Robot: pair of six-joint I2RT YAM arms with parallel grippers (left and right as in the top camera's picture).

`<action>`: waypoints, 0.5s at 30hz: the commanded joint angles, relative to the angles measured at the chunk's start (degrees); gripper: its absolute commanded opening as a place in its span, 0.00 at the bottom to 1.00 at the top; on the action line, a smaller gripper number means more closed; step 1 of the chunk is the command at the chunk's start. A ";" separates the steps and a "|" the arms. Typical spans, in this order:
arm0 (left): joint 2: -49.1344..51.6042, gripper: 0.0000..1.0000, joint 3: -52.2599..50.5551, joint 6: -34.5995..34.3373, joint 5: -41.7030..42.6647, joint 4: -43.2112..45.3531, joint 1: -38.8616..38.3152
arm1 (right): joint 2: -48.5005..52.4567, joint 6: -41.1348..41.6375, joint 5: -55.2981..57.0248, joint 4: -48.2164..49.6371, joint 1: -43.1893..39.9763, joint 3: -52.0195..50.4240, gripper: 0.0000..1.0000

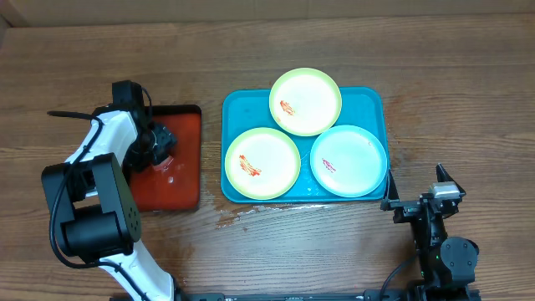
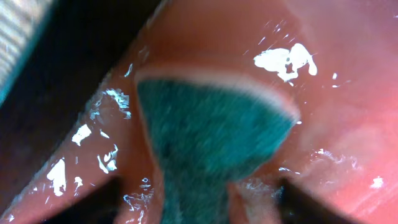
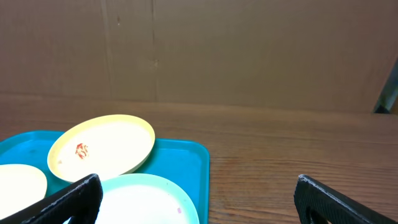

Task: Clean dirty plates on tray and stack at the side
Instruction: 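Grasp the green sponge with the left gripper and lift it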

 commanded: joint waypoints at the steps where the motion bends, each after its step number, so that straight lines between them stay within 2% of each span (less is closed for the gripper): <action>1: 0.92 0.31 0.35 0.48 3.23 -0.35 -0.13 | -0.57 -0.22 -0.28 0.35 -0.37 -0.59 1.00; 3: 0.90 0.04 0.55 0.48 2.56 -0.28 -0.07 | -0.57 -0.22 -0.28 0.35 -0.37 -0.59 1.00; 9: 0.20 0.04 5.22 0.68 0.50 -5.16 -0.07 | -0.57 -0.22 -0.28 0.35 -0.37 -0.59 1.00; 15: -1.77 0.04 16.39 3.65 0.44 -18.27 -0.39 | -0.57 -0.22 -0.28 0.35 -0.37 -0.59 1.00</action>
